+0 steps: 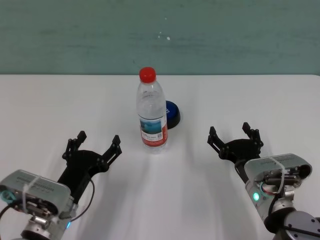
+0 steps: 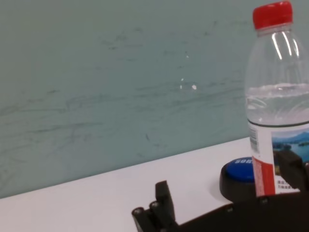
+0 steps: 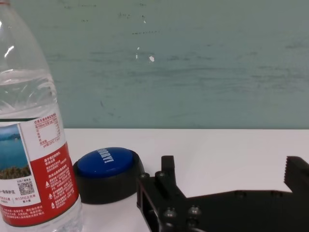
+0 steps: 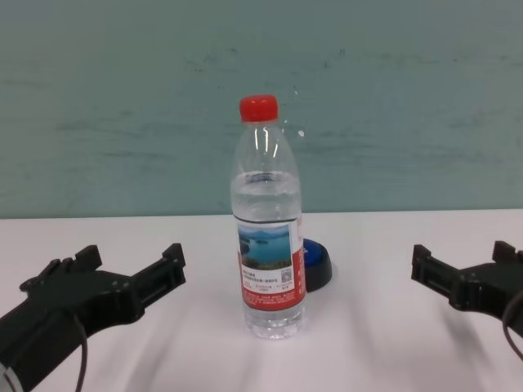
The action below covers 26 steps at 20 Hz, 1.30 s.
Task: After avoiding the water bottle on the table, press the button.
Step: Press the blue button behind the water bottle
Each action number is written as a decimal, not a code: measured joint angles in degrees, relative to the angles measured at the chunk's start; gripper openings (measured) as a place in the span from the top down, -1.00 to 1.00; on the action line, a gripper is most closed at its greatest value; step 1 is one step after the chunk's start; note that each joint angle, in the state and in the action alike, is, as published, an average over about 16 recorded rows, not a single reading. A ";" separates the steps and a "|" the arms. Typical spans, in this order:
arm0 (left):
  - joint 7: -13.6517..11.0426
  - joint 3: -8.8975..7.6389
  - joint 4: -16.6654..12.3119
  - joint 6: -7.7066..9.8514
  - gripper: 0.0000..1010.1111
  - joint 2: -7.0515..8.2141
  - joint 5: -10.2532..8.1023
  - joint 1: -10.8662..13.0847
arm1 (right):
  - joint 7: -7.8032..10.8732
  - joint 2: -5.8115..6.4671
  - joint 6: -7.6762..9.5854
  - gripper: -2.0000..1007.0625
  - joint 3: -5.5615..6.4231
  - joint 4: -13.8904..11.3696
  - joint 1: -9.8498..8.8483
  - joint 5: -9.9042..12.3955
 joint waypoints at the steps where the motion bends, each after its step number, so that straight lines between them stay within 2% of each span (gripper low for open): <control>1: 0.05 -0.08 0.15 0.03 -1.00 -0.07 0.06 -0.14 | 0.00 0.00 0.00 -0.99 0.00 0.00 0.00 0.00; 17: 0.19 -0.73 2.56 0.66 -1.00 -0.83 0.75 -2.84 | 0.00 0.00 0.00 -0.99 0.00 0.00 0.00 0.00; 26: -1.15 -0.81 5.56 1.04 -1.00 -0.28 0.01 -6.38 | 0.00 0.00 0.00 -0.99 0.00 0.00 0.00 0.00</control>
